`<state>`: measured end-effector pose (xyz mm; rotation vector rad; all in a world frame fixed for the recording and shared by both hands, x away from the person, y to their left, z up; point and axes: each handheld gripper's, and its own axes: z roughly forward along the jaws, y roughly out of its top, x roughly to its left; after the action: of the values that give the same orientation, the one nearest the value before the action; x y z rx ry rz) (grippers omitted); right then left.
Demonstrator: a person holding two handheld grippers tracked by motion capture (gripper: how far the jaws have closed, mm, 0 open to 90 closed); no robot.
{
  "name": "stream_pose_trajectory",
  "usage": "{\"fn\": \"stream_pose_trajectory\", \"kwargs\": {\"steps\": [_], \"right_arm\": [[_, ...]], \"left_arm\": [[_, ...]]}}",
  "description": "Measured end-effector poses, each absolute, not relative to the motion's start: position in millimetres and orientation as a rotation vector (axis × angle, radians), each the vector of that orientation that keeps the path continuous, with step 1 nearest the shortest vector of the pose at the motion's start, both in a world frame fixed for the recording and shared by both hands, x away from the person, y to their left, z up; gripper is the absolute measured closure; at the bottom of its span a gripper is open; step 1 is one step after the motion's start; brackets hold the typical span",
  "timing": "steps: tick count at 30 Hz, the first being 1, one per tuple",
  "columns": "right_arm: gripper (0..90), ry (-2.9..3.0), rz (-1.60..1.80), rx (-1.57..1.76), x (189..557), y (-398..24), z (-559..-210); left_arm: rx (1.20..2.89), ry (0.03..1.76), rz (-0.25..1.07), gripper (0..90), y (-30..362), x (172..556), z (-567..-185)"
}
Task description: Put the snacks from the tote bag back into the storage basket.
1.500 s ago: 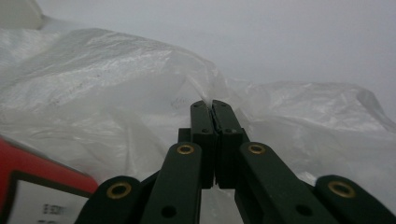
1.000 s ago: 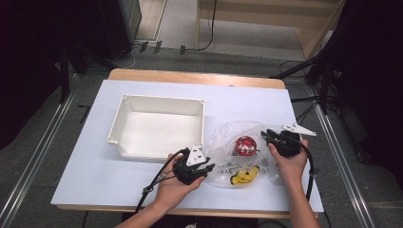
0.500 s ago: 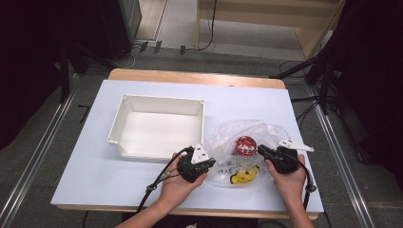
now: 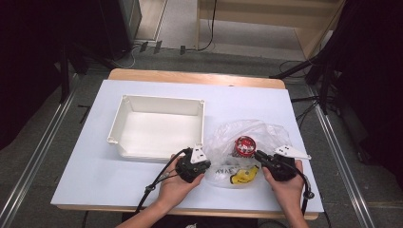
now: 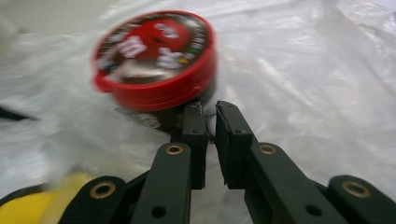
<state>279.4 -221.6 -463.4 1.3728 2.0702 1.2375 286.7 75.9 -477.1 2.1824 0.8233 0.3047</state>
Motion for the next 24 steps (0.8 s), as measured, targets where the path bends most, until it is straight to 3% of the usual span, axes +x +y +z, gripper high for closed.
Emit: {"fn": "stream_pose_trajectory", "kwargs": {"steps": [11,18,24], "right_arm": [[85.5,2.244,1.154,1.421,283,-211,-486],[73.2,2.162,1.237,1.356,275,-213,-466],[82.5,2.199,1.353,1.218,263,-198,-455]], "left_arm": [[2.177,0.827,0.29,88.5,77,287,-477],[2.172,0.83,0.288,87.8,77,287,-477],[2.178,0.826,0.294,87.6,77,287,-477]]}}
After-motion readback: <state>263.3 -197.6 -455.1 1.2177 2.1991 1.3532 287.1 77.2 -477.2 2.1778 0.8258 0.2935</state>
